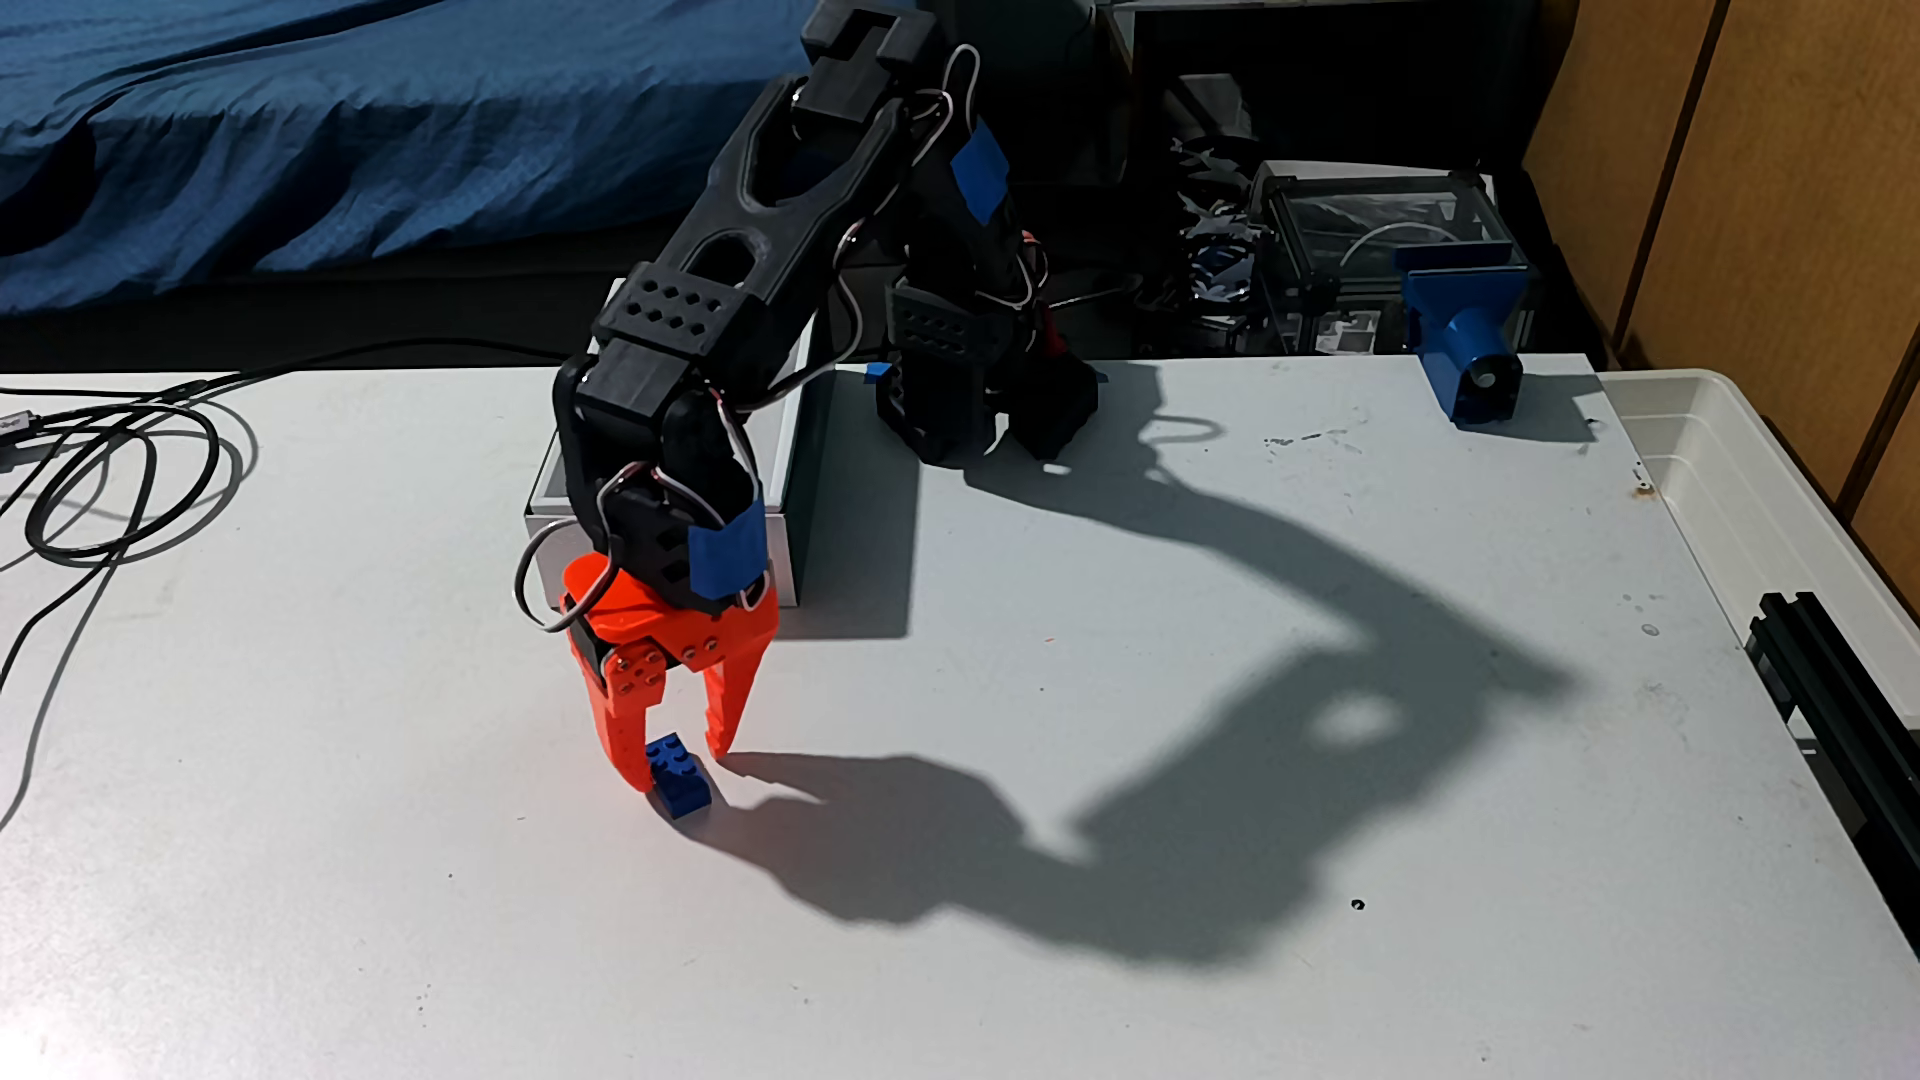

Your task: Grab the blue brick and place in box

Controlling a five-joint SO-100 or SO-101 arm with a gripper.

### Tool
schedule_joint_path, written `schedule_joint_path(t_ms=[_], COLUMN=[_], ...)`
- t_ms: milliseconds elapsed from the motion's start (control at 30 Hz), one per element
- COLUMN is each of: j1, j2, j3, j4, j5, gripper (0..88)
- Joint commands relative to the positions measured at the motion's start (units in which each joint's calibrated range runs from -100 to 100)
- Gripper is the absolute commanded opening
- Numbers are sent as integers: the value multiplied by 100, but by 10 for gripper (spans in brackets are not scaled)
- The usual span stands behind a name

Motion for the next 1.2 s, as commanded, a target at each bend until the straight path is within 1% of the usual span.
schedule_joint_path(t_ms=[0,100,167,200,333,400,500,567,867,967,1167], j1=[110,133,140,140,147,207,289,348,1299,1633,2079], j2=[-26,-26,-26,-26,-35,-77,-119,-119,-162,-196,-559], j3=[-219,-228,-254,-299,-316,-387,-875,-1275,-3040,-3245,-2881], j4=[38,38,38,38,55,262,968,1451,3269,3329,3329], j5=[8,8,19,29,40,40,87,224,692,887,1134], gripper=[98,59,9,5,7,7,7,7,8,8,10])
